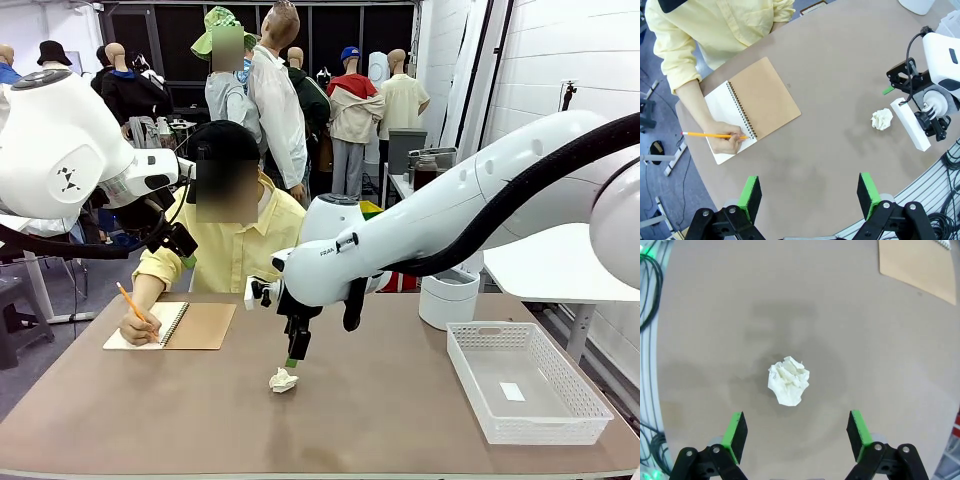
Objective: Sort the paper based on its condition.
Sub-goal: If a person hands you a paper, place it in the Organizing basket , and if it's crumpled, put it in the Trash can.
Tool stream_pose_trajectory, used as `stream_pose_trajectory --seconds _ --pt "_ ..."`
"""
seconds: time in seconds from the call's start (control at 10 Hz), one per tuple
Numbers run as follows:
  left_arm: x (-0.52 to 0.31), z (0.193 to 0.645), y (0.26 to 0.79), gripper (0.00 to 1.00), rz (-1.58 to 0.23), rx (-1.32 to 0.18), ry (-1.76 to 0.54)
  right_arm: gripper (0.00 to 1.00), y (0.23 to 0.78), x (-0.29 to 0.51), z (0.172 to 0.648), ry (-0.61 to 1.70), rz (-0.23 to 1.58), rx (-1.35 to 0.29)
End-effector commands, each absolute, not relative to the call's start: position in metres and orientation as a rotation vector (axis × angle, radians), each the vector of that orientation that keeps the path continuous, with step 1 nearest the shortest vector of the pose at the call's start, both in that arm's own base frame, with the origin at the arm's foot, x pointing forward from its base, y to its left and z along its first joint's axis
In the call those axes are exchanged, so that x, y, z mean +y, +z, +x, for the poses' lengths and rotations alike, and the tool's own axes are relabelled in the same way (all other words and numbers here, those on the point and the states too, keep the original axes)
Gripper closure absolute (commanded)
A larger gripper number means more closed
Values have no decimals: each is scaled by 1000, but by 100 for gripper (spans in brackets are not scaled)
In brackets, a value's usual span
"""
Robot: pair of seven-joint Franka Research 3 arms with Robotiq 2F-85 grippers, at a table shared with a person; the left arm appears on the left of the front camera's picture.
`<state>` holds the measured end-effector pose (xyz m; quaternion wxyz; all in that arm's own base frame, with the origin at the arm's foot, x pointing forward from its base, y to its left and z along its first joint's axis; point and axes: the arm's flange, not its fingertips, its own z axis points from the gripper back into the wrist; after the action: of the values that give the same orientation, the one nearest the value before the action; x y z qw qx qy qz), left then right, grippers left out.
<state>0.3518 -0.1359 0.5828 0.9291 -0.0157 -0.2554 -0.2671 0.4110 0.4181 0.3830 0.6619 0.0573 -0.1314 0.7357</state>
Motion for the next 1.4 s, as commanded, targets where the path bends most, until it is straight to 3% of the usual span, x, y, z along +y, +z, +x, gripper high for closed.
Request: stream_pose_trajectory --seconds 0.0,1.3 --pt "-135 352 583 0 -36 -529 -547 0 397 423 414 1622 102 -281" --pt "-135 352 583 0 -36 -529 -547 0 329 441 415 1685 117 -196"
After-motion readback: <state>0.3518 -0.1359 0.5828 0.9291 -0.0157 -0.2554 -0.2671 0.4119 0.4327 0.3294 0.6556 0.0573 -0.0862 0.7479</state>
